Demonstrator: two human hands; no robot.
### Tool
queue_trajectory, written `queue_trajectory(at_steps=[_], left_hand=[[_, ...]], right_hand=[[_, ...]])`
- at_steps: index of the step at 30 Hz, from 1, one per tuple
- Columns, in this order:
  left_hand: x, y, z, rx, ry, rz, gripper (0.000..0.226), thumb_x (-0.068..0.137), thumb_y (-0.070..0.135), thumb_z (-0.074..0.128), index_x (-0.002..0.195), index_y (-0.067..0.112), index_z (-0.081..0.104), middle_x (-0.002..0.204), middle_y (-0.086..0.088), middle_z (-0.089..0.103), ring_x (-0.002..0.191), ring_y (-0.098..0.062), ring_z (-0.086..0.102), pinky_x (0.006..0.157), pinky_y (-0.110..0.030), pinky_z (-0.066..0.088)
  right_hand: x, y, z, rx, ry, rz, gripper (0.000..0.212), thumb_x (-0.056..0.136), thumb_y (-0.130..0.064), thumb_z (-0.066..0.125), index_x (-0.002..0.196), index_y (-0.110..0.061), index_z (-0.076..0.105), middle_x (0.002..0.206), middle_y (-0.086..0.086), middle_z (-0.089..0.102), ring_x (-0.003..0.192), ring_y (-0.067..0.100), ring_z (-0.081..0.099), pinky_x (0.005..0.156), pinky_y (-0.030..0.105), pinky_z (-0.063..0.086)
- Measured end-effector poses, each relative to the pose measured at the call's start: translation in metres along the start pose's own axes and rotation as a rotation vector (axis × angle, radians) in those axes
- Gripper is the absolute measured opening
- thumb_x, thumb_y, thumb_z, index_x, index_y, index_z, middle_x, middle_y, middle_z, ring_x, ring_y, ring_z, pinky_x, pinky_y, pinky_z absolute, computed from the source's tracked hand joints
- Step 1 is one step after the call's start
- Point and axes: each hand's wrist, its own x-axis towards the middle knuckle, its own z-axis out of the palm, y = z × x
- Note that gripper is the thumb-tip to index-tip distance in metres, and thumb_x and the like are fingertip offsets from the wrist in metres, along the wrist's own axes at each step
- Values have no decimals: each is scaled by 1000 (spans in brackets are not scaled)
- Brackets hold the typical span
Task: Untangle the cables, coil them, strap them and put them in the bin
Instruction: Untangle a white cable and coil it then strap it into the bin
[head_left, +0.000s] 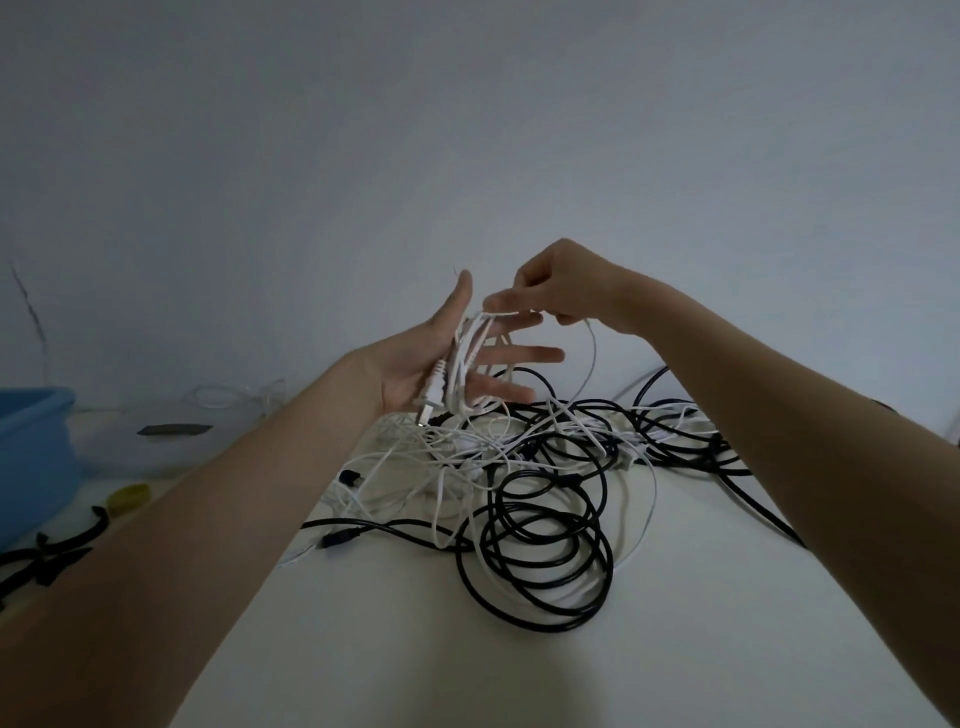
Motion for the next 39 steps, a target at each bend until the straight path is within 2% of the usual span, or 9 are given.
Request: queue_trajectory(at_steps=[6, 11, 16, 22, 25, 29, 34, 36, 39], left_hand=[[-4, 9, 13, 146, -81, 81, 54, 60, 61, 48, 89, 28, 77, 88, -8, 74, 27, -1, 45, 25, -8, 31], [2, 11, 5, 169, 95, 193, 48, 84, 53, 38, 88, 21, 74, 70, 2, 69, 25, -1, 30, 28, -8, 16], [12, 10, 3, -66, 178, 234, 51, 97, 51, 32, 63, 16, 48, 41, 10, 36, 25, -3, 23, 30, -10, 14], [25, 3, 22, -250, 159, 251, 53, 99, 53, 19, 69, 16, 42, 45, 7, 41, 34, -2, 36, 37, -14, 37], [23, 4, 18, -371, 114, 212, 46, 102, 40, 24, 70, 14, 42, 44, 6, 40, 29, -2, 33, 33, -9, 29], [13, 11, 15, -357, 19, 162, 45, 101, 34, 28, 70, 9, 50, 50, 0, 51, 30, -1, 41, 32, -6, 31], [20, 8, 22, -307, 39, 208, 47, 100, 41, 32, 84, 5, 60, 74, -10, 67, 52, -19, 67, 35, -16, 47], [22, 4, 24, -334, 70, 205, 49, 99, 44, 32, 82, 6, 57, 78, -9, 63, 47, -16, 64, 31, -15, 44], [23, 0, 27, -256, 101, 190, 43, 98, 45, 36, 75, 10, 49, 71, -6, 63, 35, -2, 51, 30, -10, 38]], right_hand=[[-3, 25, 14, 229, -8, 14, 29, 93, -31, 52, 88, -4, 61, 59, 3, 39, 45, 7, 30, 41, 18, 23], [0, 33, 32, 645, -168, 124, 40, 98, -44, 37, 85, -11, 56, 62, 3, 45, 51, 12, 38, 43, 19, 31], [8, 15, 46, 536, 320, 188, 56, 100, -42, 31, 54, -13, 46, 45, -2, 46, 40, 10, 38, 44, 22, 28], [28, 28, 53, 766, 504, 342, 52, 97, -44, 31, 62, -10, 50, 55, 5, 50, 57, 22, 50, 59, 31, 40], [25, 29, 51, 775, 492, 366, 48, 98, -38, 36, 63, -9, 49, 58, 7, 48, 58, 22, 48, 62, 33, 39], [13, 18, 41, 762, 345, 229, 54, 98, -42, 40, 54, -12, 45, 43, 1, 43, 42, 15, 42, 48, 23, 34], [4, 12, 43, 1131, 152, 216, 46, 99, -41, 37, 60, -15, 37, 29, -10, 37, 22, 2, 35, 29, 7, 26], [7, 13, 46, 1201, 185, 267, 39, 98, -31, 39, 62, -16, 33, 30, -10, 35, 25, 2, 33, 32, 7, 27], [12, 17, 49, 996, 361, 289, 39, 94, -19, 39, 56, -15, 37, 28, -8, 35, 29, 7, 37, 39, 17, 33]])
